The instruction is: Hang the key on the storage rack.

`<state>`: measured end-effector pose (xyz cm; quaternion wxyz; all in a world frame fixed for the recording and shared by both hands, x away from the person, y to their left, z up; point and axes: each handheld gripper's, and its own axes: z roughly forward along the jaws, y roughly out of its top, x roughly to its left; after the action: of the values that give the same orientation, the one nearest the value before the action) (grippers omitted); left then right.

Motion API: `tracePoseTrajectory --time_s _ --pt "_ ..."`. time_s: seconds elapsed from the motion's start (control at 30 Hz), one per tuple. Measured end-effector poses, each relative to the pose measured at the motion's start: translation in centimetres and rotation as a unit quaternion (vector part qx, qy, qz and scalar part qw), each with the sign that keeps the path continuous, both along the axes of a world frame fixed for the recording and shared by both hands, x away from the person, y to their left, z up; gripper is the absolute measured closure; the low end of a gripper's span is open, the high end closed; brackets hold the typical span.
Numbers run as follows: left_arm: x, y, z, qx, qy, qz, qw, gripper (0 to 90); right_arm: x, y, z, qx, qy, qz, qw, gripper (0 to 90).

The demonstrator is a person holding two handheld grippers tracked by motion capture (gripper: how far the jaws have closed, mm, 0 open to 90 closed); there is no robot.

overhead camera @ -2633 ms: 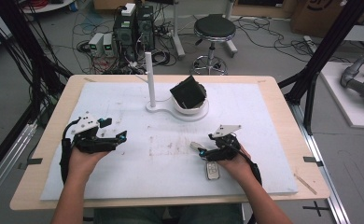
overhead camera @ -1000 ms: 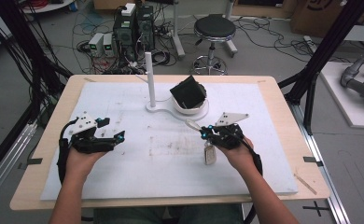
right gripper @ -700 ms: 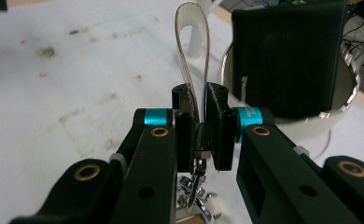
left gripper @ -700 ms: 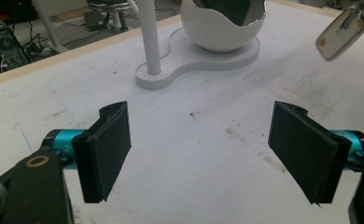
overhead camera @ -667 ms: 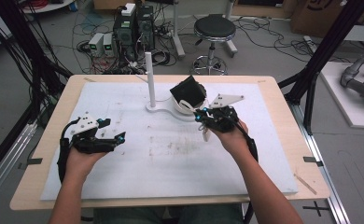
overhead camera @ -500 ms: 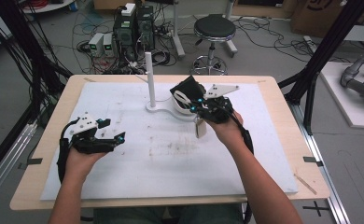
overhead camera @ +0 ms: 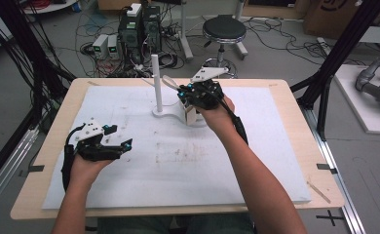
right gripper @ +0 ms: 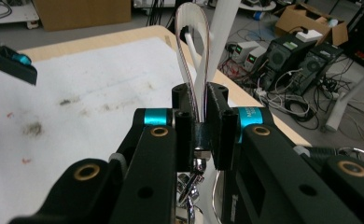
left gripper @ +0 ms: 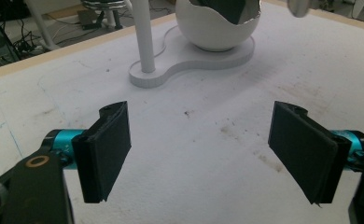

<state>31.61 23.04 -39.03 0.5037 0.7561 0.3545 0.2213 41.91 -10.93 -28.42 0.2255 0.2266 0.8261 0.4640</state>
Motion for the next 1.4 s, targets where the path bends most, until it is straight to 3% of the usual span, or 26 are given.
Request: tracePoseTrajectory --time_s 0.27,0.6,1.0,1.23,1.4 --pt "0.0 0.2 0.0 -0.003 -0.003 0.002 1.0000 21.1 1.1 2.3 0.9 -0.008 -0.017 0.009 0.9998 82.8" --pt "0.1 0.1 0.0 -0.002 -0.003 0.002 1.0000 21.0 2.3 4.9 1.7 -0.028 -0.022 0.009 0.9993 82.8" --pt "0.1 0.1 -0.1 -0.006 -0.003 -0.001 1.0000 21.1 3.4 6.1 0.2 -0.063 -0.019 -0.007 0.9978 82.7" --pt "0.2 0.2 -0.1 -0.005 -0.002 -0.001 1.0000 21.1 3.8 6.6 -0.7 -0.101 -0.031 -0.018 0.9942 82.7" --pt "0.1 0.3 -0.1 -0.005 -0.002 0.003 1.0000 21.1 4.0 6.7 -1.1 -0.110 -0.028 -0.025 0.9933 82.8"
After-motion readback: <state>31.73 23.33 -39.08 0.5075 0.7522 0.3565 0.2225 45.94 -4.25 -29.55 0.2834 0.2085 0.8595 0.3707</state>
